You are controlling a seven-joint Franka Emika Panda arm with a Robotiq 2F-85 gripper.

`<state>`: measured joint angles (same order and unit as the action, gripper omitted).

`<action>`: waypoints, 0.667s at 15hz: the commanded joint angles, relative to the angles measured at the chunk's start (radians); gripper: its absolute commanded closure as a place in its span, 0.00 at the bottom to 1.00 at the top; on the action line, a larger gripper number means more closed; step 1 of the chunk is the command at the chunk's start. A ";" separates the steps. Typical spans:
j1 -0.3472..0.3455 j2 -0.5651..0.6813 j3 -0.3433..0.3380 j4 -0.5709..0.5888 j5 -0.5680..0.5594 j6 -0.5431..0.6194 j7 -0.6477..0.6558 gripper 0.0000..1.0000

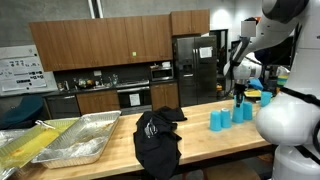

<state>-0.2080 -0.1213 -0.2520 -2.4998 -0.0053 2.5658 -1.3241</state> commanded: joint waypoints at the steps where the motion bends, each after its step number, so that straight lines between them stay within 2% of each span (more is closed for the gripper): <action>1: -0.013 0.011 -0.011 0.006 -0.032 0.027 0.044 1.00; 10: -0.049 0.041 -0.040 0.038 -0.060 0.076 0.128 1.00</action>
<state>-0.2485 -0.1005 -0.2822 -2.4865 -0.0366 2.6234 -1.2397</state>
